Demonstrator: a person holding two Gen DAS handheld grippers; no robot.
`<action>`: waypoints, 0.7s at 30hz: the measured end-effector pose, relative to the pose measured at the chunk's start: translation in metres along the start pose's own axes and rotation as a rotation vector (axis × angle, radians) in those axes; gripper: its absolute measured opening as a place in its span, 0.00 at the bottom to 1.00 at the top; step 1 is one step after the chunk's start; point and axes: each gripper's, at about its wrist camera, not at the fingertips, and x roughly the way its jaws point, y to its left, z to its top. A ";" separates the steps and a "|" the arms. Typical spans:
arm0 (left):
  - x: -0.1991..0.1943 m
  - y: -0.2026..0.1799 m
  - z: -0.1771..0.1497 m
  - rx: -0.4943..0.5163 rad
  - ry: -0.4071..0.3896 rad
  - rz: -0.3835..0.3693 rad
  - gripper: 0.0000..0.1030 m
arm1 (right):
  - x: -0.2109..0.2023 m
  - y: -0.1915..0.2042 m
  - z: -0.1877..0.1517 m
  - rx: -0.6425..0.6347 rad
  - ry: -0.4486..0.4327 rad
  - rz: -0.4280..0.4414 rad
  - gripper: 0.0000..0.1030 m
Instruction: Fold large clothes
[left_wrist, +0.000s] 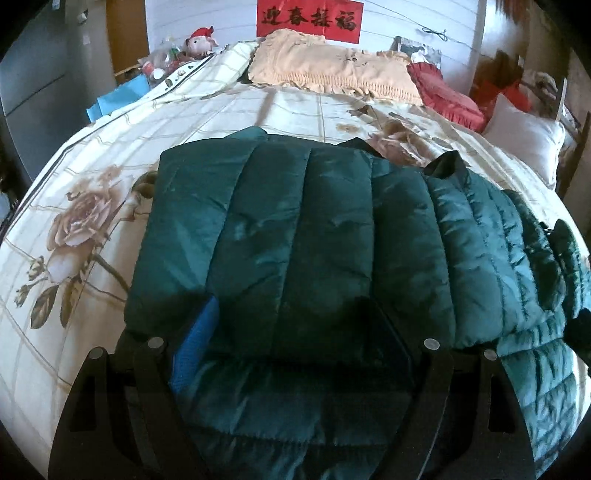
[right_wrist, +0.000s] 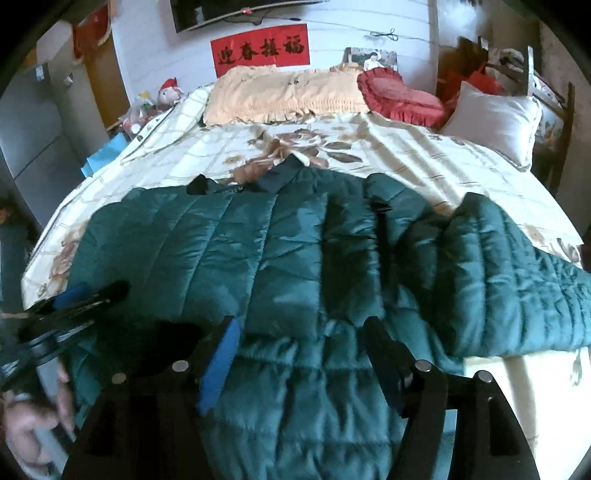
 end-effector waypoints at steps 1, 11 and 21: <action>-0.005 0.003 0.000 -0.015 -0.009 -0.023 0.80 | -0.008 -0.006 0.000 0.016 -0.010 0.005 0.65; -0.015 0.003 -0.014 -0.062 -0.031 -0.072 0.80 | -0.058 -0.125 -0.015 0.200 -0.079 -0.182 0.69; -0.011 0.003 -0.021 -0.057 -0.021 -0.064 0.80 | -0.084 -0.259 -0.036 0.409 -0.112 -0.405 0.69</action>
